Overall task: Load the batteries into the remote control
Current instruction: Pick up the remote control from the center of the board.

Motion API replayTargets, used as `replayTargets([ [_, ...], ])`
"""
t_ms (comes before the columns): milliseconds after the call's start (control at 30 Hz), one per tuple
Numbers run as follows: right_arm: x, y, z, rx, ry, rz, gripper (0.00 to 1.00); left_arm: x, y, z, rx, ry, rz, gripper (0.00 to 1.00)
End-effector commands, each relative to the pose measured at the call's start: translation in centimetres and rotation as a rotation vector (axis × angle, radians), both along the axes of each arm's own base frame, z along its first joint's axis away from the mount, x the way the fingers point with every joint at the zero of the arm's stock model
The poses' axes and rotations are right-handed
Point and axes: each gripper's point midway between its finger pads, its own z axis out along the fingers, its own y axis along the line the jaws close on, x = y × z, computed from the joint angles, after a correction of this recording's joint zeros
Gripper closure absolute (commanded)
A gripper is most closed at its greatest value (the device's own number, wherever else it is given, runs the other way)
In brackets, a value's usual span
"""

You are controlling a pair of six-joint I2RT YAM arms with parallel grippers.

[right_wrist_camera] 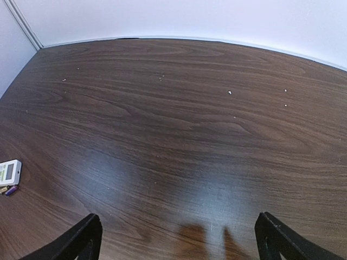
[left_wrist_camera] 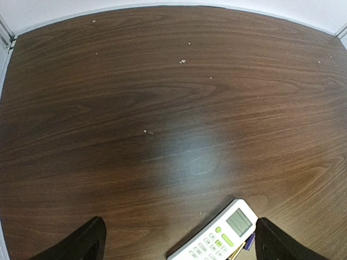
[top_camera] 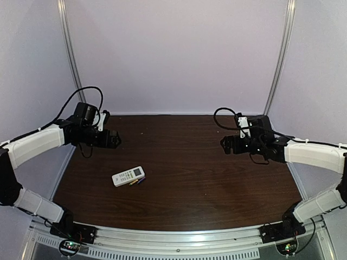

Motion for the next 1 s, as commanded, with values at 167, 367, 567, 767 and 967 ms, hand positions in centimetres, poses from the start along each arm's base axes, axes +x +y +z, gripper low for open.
replayTargets([
  [167, -0.6, 3.4, 0.4, 0.088, 0.018, 0.158, 0.00, -2.6, -0.7, 1.0, 0.092, 0.015, -0.214, 0.03],
  [367, -1.7, 4.5, 0.0, 0.130, 0.040, 0.234, 0.00, -4.6, -0.8, -0.7, 0.130, 0.074, -0.327, 0.03],
  [567, -2.0, 5.3, 0.3, 0.173, 0.025, 0.274, 0.00, -6.5, -1.4, -3.3, 0.191, 0.133, -0.461, 0.03],
  [767, -1.9, 5.9, -0.1, 0.189, 0.030, 0.306, 0.00, -8.2, -3.1, -5.1, 0.204, 0.165, -0.602, 0.03],
  [967, -1.8, 6.0, 0.1, 0.200, 0.026, 0.313, 0.00, -7.5, -3.0, -7.0, 0.289, 0.225, -0.646, 0.08],
])
